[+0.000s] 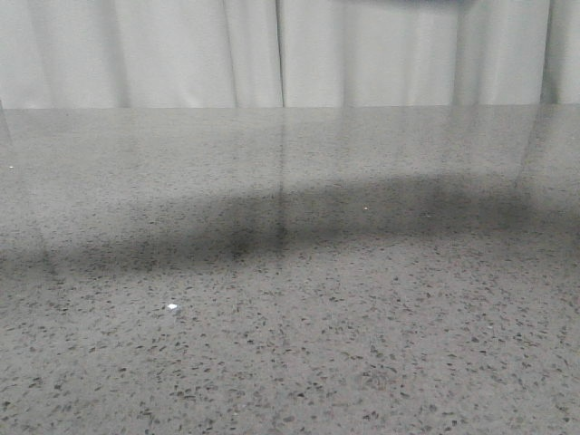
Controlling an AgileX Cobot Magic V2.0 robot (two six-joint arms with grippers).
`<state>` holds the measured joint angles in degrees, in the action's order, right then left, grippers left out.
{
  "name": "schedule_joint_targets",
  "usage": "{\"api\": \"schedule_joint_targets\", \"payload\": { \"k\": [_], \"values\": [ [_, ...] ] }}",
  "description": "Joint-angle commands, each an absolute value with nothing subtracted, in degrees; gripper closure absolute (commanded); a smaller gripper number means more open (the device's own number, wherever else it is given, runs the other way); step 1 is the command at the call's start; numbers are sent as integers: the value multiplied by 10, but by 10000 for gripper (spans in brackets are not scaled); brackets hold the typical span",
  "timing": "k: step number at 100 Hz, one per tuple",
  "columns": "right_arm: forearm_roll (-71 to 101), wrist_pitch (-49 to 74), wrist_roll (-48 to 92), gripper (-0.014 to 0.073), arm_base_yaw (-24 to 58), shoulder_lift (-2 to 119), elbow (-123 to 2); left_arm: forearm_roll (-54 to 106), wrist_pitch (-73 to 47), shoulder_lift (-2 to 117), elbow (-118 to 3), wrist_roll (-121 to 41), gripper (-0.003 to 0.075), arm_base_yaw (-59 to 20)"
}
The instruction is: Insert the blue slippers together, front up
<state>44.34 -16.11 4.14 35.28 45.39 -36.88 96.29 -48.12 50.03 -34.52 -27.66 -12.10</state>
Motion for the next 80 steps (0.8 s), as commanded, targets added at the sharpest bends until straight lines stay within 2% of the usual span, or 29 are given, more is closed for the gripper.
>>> {"api": "schedule_joint_targets", "payload": {
  "k": [1, 47, 80],
  "values": [
    [421, -171, 79, 138, 333, 419, -390, 1006, -541, 498, -361, -276, 694, -130],
    [422, -135, 122, 138, 209, 361, -390, 1021, -534, 498, -361, -292, 694, -130],
    [422, -103, 124, 138, 195, 361, -388, 1013, -516, 538, -361, -310, 694, -130]
  ]
}}
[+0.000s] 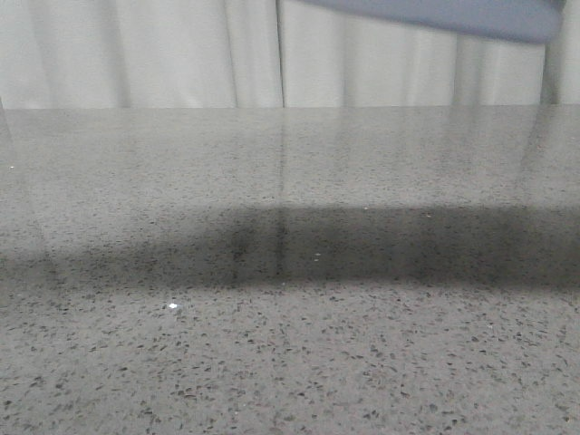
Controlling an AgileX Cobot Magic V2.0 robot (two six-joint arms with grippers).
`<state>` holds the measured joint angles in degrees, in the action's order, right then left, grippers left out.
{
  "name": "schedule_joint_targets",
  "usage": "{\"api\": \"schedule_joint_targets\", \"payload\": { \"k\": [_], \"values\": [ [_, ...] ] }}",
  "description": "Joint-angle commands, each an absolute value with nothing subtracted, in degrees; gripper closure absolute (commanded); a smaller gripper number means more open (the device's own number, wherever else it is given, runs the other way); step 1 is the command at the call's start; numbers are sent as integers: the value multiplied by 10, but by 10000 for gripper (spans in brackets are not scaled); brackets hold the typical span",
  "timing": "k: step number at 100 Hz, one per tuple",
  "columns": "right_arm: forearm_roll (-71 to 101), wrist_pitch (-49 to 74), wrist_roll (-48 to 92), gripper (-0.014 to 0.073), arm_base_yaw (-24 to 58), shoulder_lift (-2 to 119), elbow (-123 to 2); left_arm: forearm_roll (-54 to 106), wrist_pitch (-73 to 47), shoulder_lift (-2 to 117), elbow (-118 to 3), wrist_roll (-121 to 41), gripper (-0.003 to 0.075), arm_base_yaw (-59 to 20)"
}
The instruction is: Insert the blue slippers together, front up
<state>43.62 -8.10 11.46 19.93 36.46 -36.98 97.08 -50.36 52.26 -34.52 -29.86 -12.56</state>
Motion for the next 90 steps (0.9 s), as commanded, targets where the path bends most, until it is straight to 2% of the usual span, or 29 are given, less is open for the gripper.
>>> {"api": "schedule_joint_targets", "payload": {
  "k": [1, 64, 90],
  "values": [
    [422, -103, 124, 138, 195, 361, -388, 1013, -516, 541, -361, -315, 694, -130],
    [421, -77, 125, 138, 195, 361, -388, 1066, -514, 737, -361, -422, 694, -127],
    [421, -70, 134, 138, 195, 361, -388, 1066, -511, 763, -361, -435, 694, -107]
  ]
}}
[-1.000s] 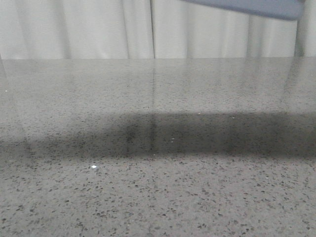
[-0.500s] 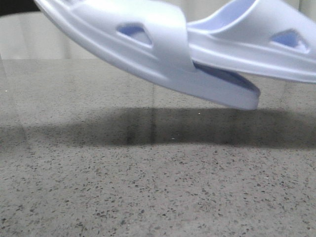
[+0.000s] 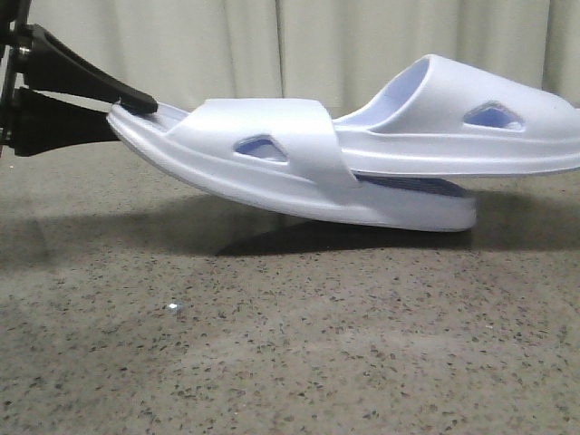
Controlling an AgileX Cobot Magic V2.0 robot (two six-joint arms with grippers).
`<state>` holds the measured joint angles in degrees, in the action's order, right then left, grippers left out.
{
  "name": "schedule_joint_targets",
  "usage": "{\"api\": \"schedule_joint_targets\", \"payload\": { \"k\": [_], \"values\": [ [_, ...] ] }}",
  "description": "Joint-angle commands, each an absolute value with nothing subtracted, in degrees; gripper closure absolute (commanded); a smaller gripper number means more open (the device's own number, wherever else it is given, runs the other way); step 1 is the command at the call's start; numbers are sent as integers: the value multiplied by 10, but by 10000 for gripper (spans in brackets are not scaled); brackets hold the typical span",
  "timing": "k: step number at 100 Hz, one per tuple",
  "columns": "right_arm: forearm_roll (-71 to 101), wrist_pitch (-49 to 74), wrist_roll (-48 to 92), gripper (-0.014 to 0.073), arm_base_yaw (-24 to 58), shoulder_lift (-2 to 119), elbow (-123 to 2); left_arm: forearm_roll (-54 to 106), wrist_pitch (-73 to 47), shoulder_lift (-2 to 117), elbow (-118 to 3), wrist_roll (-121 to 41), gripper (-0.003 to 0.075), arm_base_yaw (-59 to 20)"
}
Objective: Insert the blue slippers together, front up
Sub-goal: 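Slide the left gripper's slipper toe-first into the other slipper's strap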
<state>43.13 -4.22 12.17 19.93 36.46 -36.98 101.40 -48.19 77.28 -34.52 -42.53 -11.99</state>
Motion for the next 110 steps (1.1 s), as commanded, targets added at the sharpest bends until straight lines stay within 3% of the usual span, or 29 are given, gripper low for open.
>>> {"api": "schedule_joint_targets", "payload": {
  "k": [1, 27, 110],
  "values": [
    [421, -70, 134, 138, 195, 361, -388, 1065, -512, 763, -361, -435, 694, -103],
    [421, -70, 139, 138, 195, 364, -388, 1014, -536, 763, -360, -435, 694, -42],
    [421, -67, 139, 138, 195, 375, -383, 913, -492, 766, -360, -432, 694, -42]
  ]
}}
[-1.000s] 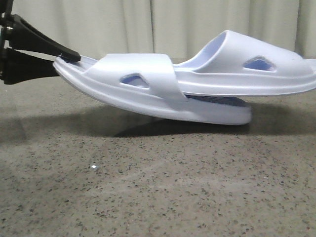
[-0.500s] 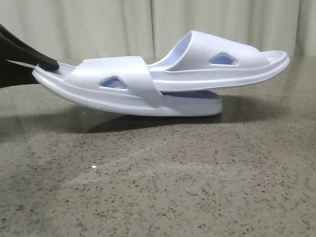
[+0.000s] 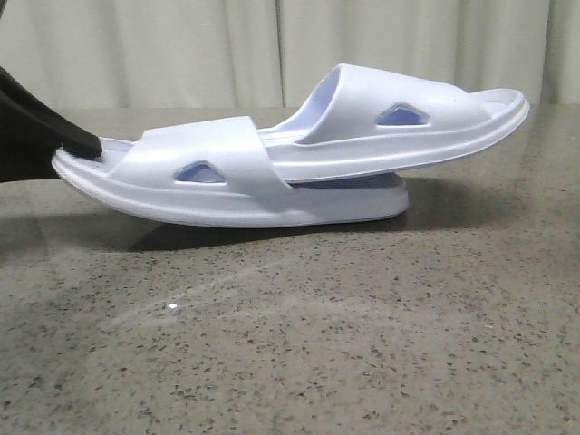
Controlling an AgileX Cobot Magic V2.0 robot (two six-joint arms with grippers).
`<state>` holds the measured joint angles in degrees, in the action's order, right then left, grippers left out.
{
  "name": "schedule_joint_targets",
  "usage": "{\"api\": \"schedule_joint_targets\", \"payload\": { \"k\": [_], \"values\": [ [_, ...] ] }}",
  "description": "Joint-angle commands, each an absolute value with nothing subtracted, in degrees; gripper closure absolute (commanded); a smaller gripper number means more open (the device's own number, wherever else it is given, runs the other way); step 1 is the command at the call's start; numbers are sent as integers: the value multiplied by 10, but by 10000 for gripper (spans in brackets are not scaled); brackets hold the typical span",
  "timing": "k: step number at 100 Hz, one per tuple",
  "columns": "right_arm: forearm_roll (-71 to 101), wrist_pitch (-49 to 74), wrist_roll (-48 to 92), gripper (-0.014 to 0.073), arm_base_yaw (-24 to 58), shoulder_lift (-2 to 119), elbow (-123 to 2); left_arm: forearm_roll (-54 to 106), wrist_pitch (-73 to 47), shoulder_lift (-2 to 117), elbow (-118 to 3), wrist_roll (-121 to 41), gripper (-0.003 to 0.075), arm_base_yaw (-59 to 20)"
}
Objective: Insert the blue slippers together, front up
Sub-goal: 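Slide the left gripper's slipper toe-first into the other slipper's strap, then open the left gripper and withdraw it from the nested slippers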
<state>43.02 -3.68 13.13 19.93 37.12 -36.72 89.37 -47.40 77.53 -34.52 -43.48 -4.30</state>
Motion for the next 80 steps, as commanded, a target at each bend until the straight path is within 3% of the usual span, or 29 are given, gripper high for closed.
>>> {"api": "schedule_joint_targets", "payload": {
  "k": [1, 20, 51, 65, 80],
  "values": [
    [421, -67, 139, 138, 195, 375, -383, 912, -492, 766, -360, -432, 694, -42],
    [421, -65, 139, 138, 195, 375, -383, 904, -477, 766, -360, -432, 664, -42],
    [421, -54, 139, 138, 195, 375, -383, 899, -458, 766, -360, -433, 372, -42],
    [421, -51, 139, 138, 195, 375, -383, 897, -413, 766, -360, -450, 299, -41],
    [421, -46, 139, 138, 195, 375, -383, 896, -376, 766, -360, -475, 272, -41]
  ]
}}
